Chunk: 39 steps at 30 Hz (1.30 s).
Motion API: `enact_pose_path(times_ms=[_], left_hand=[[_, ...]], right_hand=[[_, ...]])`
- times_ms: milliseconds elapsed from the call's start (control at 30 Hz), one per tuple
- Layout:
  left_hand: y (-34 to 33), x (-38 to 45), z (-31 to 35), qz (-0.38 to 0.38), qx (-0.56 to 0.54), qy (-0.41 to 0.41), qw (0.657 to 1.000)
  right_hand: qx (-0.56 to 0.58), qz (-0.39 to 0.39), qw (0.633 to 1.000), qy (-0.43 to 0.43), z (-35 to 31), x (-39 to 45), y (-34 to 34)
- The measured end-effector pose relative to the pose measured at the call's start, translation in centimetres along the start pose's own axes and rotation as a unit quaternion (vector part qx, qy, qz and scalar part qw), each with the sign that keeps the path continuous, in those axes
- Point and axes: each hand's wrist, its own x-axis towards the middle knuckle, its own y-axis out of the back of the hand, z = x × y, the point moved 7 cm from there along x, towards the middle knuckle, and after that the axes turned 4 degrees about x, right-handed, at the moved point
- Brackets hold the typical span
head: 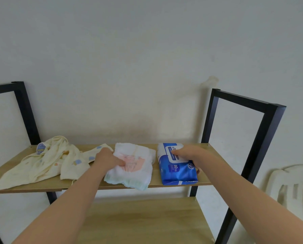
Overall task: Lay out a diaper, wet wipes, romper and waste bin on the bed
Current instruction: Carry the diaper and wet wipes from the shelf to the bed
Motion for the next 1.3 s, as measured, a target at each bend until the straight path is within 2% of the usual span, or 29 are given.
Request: enact_pose_path(times_ms=[200, 500, 633, 700, 833, 933, 1100, 1300], left_hand=[[-0.3, -0.6, 1.3, 0.018, -0.111, -0.026, 0.993], [-0.8, -1.3, 1.6, -0.039, -0.257, 0.001, 0.966], [-1.9, -2.5, 1.5, -0.104, -0.33, 0.007, 0.938], [-2.1, -3.2, 1.7, -0.11, -0.342, -0.013, 0.933], [-1.1, -4.3, 2.3, -0.073, -0.304, -0.092, 0.945], [-0.1, -5.8, 2.4, -0.029, -0.303, -0.128, 0.944], [1.0, -9.7, 0.7, 0.04, -0.354, -0.129, 0.925], [1.4, -15.8, -3.0, 0.083, -0.421, -0.094, 0.898]], right_hand=[[0.028, -0.014, 0.999, -0.01, 0.3, 0.5, -0.2], [0.228, -0.058, 0.972, -0.012, 0.9, 1.0, -0.4], [0.265, -0.07, 0.962, -0.004, 0.8, 0.6, -0.9], [0.274, -0.073, 0.959, 0.004, 1.0, 0.5, -1.1], [0.275, -0.086, 0.957, 0.032, 1.2, -1.3, -1.8], [0.284, -0.068, 0.951, 0.1, 0.8, -3.1, -2.1], [0.307, -0.007, 0.93, 0.2, 1.4, -7.2, -2.5], [0.395, -0.039, 0.897, 0.193, 4.7, -10.4, -4.8]])
